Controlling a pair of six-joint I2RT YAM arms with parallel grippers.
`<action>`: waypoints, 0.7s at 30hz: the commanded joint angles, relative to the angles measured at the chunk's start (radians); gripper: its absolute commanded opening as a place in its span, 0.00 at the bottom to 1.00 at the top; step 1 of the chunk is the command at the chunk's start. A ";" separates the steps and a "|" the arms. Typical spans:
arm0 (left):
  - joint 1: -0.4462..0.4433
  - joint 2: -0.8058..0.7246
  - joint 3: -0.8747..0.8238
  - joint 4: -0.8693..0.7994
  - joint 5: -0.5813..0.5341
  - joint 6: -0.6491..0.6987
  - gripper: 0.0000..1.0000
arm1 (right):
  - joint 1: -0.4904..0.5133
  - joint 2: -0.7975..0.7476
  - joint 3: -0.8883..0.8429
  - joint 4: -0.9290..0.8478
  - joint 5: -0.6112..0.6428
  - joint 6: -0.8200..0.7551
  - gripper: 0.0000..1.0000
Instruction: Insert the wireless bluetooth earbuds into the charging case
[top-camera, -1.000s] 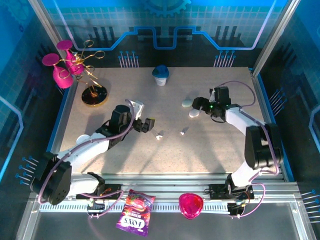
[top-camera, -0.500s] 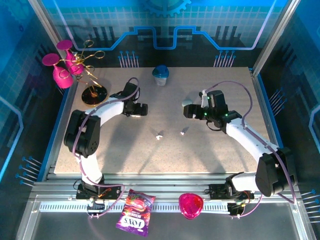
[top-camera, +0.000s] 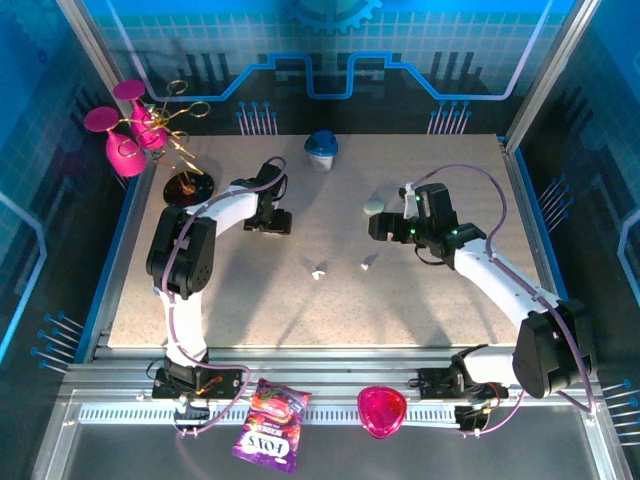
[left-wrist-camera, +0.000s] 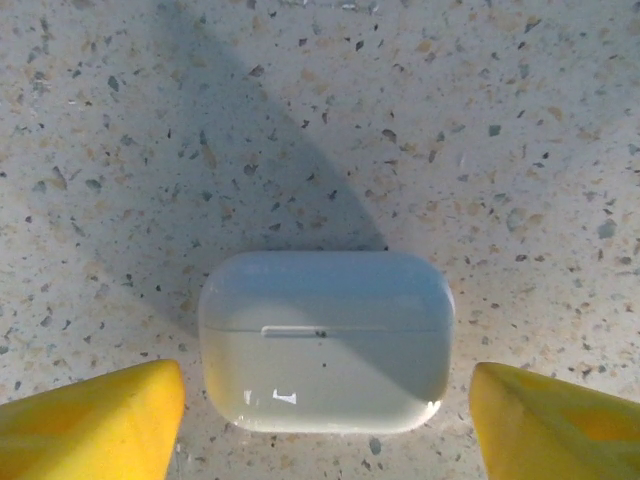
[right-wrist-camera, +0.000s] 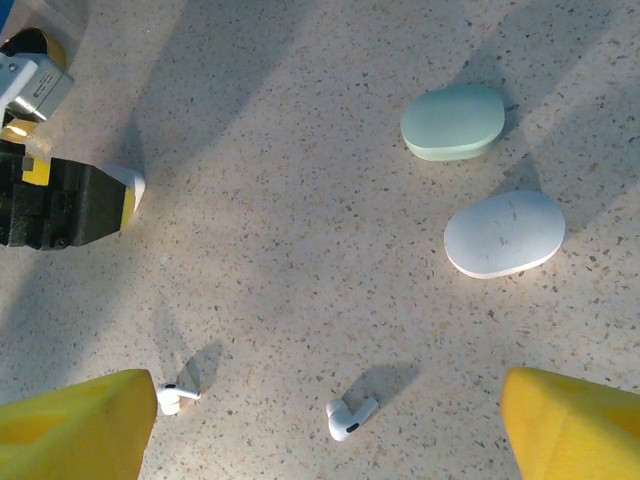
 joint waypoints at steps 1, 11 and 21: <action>0.001 0.026 0.023 -0.038 -0.022 -0.018 0.70 | 0.007 -0.038 0.005 -0.035 0.010 -0.016 0.89; 0.000 0.033 0.032 -0.043 -0.029 -0.016 0.53 | 0.007 -0.090 0.006 -0.062 0.000 -0.010 0.89; -0.058 -0.186 -0.105 0.056 -0.005 0.003 0.51 | 0.036 -0.137 0.017 -0.099 -0.123 0.038 0.89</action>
